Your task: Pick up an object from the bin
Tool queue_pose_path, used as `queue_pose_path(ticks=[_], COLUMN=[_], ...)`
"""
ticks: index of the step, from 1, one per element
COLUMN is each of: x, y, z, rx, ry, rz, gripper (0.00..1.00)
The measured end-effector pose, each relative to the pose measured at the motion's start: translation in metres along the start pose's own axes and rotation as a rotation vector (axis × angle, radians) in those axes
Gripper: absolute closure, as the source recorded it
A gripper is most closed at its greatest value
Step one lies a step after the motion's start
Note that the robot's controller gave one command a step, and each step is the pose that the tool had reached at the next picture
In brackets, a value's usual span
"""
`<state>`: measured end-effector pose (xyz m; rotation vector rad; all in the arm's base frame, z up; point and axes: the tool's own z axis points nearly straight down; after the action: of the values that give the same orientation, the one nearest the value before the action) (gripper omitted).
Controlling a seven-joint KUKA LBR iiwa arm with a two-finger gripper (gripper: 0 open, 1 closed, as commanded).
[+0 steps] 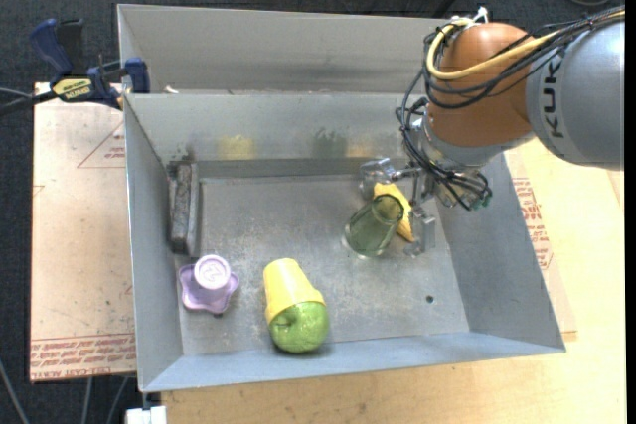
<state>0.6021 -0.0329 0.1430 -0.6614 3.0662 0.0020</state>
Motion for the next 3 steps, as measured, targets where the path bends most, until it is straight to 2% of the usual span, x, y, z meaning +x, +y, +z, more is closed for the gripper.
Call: queue_pose_path(ticks=[1,2,3], x=[-0.001,-0.007,-0.032], y=[-0.002,-0.011,-0.02], z=[0.022,0.032,0.054], rx=[0.003,0.001,0.021], ry=[-0.005,-0.003,-0.023], rz=[-0.136,-0.223,-0.311], gripper=[0.0,0.0,1.0])
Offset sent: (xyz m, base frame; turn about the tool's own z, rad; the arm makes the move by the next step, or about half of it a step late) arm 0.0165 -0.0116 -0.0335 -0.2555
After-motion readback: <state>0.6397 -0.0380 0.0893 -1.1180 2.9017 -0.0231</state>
